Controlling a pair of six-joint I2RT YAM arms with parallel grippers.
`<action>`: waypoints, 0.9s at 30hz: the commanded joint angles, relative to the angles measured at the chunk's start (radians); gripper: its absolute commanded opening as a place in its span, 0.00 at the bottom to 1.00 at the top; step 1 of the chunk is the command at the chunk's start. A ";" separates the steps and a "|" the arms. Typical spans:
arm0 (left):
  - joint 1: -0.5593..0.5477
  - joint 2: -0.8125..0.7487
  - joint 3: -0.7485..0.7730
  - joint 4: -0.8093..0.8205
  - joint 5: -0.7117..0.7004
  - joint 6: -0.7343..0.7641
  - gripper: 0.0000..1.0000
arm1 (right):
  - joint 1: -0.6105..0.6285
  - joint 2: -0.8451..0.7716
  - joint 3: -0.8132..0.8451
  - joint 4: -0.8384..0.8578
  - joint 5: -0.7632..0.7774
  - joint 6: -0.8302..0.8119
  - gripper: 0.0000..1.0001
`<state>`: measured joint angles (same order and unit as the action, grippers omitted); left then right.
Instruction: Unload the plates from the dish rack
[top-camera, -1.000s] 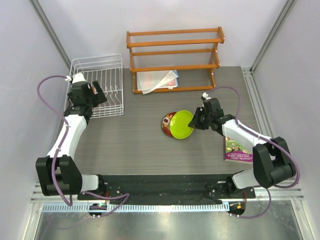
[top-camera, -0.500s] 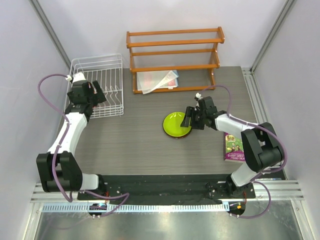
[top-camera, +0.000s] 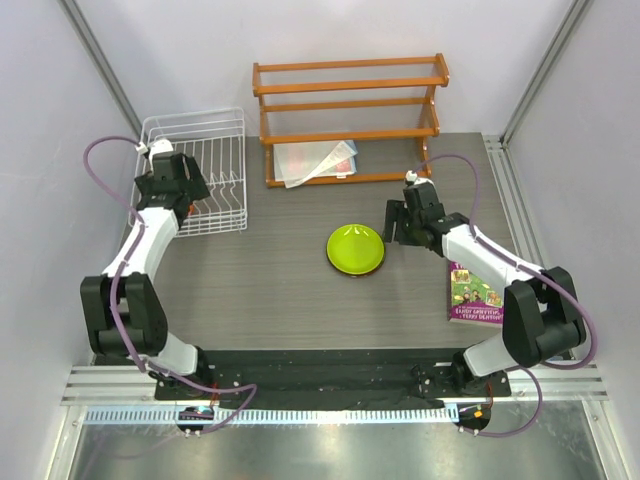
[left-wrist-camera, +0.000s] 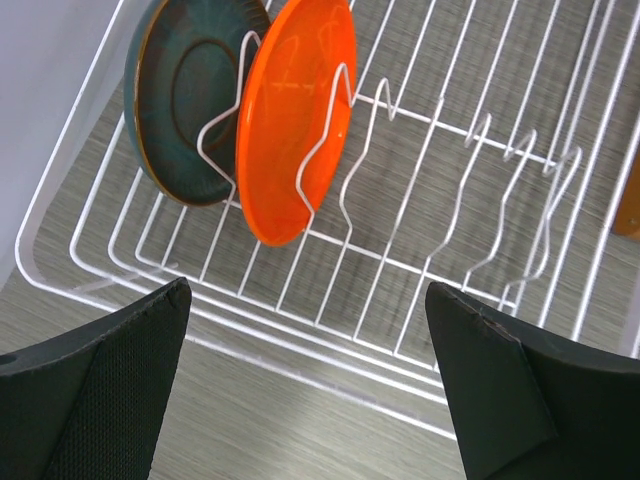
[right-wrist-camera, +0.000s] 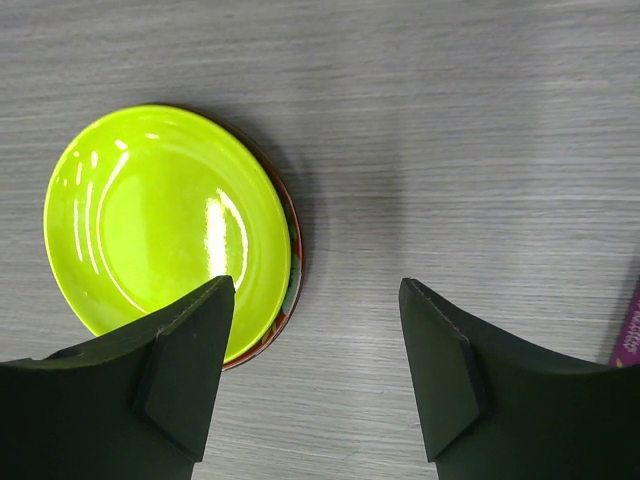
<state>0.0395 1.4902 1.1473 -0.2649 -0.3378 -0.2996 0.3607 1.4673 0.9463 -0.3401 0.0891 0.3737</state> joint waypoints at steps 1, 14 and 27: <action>0.000 0.053 0.078 0.058 -0.069 0.031 0.99 | 0.006 -0.028 0.052 -0.014 0.060 -0.027 0.72; 0.068 0.265 0.222 0.128 -0.066 0.039 0.82 | 0.006 0.068 0.106 0.009 0.008 -0.032 0.64; 0.114 0.335 0.287 0.136 0.009 0.022 0.56 | 0.006 0.166 0.152 0.027 -0.029 -0.029 0.63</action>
<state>0.1410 1.8019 1.3861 -0.1715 -0.3592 -0.2764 0.3607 1.6344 1.0538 -0.3447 0.0757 0.3534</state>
